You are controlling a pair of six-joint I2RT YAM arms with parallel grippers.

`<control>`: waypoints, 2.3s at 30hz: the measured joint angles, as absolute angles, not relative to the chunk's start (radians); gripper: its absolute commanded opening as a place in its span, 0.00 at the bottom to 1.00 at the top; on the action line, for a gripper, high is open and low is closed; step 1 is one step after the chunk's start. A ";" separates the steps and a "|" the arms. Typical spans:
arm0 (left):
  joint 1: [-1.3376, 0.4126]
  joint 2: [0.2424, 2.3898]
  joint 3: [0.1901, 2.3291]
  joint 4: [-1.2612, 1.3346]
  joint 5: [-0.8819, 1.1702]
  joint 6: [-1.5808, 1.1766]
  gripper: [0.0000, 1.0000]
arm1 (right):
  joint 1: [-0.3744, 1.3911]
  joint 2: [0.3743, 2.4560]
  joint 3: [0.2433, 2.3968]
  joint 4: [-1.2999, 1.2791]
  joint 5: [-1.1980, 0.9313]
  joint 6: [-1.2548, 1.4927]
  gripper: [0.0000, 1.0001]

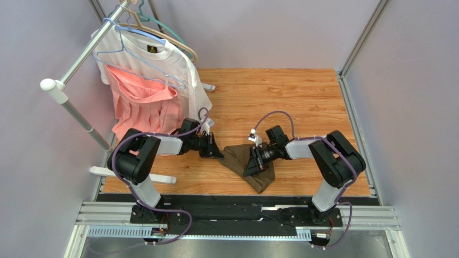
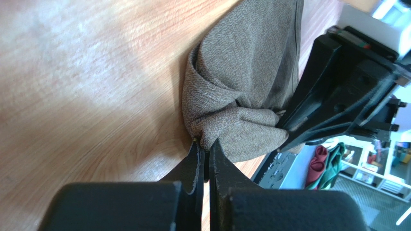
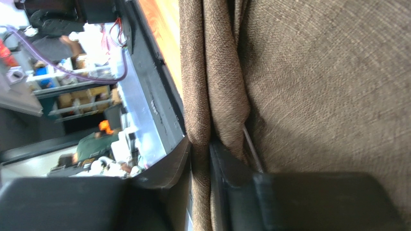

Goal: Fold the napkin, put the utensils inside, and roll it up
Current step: Roll the napkin with the utensil

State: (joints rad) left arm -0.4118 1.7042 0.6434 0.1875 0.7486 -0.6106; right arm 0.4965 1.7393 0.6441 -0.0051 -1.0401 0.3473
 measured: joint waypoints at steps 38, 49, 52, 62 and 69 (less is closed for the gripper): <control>-0.418 1.755 0.886 -0.262 0.728 -0.396 0.00 | 1.366 1.686 0.939 -0.402 0.671 0.118 0.54; -0.418 1.764 0.894 -0.273 0.729 -0.386 0.00 | 1.323 1.724 0.914 -0.368 0.649 0.142 0.23; -0.418 1.764 0.894 -0.270 0.722 -0.381 0.09 | 1.283 1.724 0.913 -0.358 0.618 0.142 0.00; -0.401 1.567 0.809 -0.245 0.662 -0.405 0.73 | 1.088 1.589 0.833 -0.255 0.218 0.174 0.00; -0.384 1.353 0.684 -0.149 0.599 -0.422 0.74 | 0.950 1.558 0.780 -0.181 -0.183 0.242 0.00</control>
State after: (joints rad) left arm -0.3836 1.3533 0.6838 -0.1493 0.5991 -0.4217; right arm 0.9501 1.5578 0.7803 -0.1806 -0.1825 0.2417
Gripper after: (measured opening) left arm 0.736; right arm 0.103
